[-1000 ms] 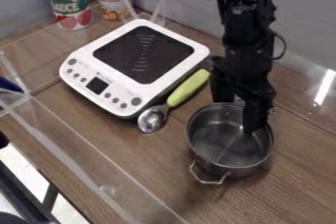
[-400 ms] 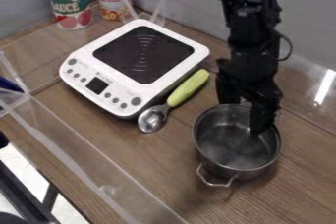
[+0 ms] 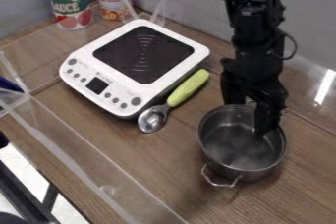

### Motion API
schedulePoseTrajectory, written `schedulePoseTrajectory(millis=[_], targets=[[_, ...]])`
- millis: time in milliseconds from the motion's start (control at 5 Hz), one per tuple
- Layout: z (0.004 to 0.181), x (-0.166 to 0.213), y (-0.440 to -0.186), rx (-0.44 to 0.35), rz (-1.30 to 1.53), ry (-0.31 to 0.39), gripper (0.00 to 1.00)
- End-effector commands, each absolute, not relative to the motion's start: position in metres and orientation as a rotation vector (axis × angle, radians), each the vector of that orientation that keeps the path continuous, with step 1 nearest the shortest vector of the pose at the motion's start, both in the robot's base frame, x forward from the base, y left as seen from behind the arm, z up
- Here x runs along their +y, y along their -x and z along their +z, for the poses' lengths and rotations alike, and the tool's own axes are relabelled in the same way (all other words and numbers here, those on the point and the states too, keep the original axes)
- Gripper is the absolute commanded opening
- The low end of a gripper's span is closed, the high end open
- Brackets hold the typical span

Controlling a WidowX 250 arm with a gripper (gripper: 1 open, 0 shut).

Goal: Remove silver pot from the white and black stove top and place it on the table

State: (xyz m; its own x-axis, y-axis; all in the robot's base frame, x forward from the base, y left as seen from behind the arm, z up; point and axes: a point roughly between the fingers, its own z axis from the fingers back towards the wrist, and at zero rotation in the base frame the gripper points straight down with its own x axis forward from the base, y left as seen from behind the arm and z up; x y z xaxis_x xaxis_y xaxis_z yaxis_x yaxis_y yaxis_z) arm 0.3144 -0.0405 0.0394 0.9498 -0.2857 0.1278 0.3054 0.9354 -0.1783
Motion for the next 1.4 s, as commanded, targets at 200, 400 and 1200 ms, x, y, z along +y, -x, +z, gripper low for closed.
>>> schedulePoseTrajectory(millis=[200,400,1200], targets=[[0.049,-0.050,-0.325,-0.148,-0.328,0.207,1.00],[0.050,-0.051,-0.325,-0.150,-0.334,0.210,1.00],[0.096,-0.050,-0.330,-0.159,-0.347,0.140,1.00]])
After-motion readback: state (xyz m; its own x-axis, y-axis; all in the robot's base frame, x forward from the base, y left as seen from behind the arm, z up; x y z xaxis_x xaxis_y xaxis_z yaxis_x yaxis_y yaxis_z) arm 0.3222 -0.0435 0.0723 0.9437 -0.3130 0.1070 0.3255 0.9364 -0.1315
